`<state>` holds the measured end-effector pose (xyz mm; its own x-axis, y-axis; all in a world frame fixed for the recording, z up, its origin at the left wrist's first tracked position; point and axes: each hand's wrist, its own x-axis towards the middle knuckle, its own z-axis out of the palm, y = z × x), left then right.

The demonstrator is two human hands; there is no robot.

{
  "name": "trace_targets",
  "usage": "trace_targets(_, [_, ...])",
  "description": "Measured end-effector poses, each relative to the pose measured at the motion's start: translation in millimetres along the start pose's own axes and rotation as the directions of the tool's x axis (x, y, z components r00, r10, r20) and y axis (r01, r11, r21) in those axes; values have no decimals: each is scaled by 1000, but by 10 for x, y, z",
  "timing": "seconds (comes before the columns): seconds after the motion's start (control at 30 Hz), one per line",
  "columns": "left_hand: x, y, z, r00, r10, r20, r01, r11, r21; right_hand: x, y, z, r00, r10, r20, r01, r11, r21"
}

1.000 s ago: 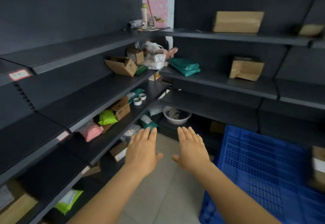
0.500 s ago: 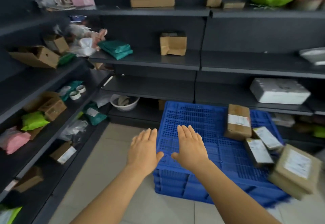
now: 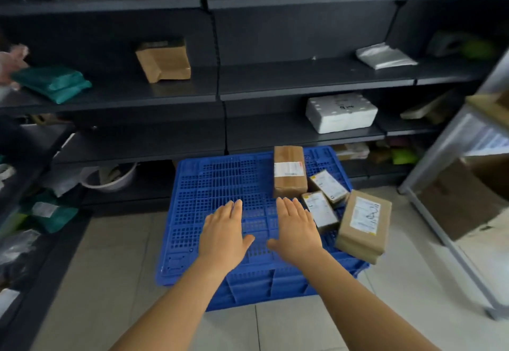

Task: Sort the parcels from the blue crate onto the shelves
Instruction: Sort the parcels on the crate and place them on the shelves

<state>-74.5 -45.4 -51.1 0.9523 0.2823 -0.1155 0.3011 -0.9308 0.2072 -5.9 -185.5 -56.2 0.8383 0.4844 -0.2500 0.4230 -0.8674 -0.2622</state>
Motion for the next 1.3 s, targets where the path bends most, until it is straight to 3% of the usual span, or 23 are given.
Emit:
trace_targets(0.57, [1778, 116, 470, 972, 123, 202, -112, 991, -67, 1303, 610, -12, 959, 283, 2, -280, 946, 161])
trace_targets(0.97, [2742, 189, 1170, 938, 22, 347, 26, 991, -134, 2358, 1192, 434, 920, 361, 151, -390, 880, 273])
trace_targets(1.3, [3396, 392, 1918, 912, -65, 404, 186, 945, -269, 3128, 1700, 834, 925, 296, 240, -364, 871, 331])
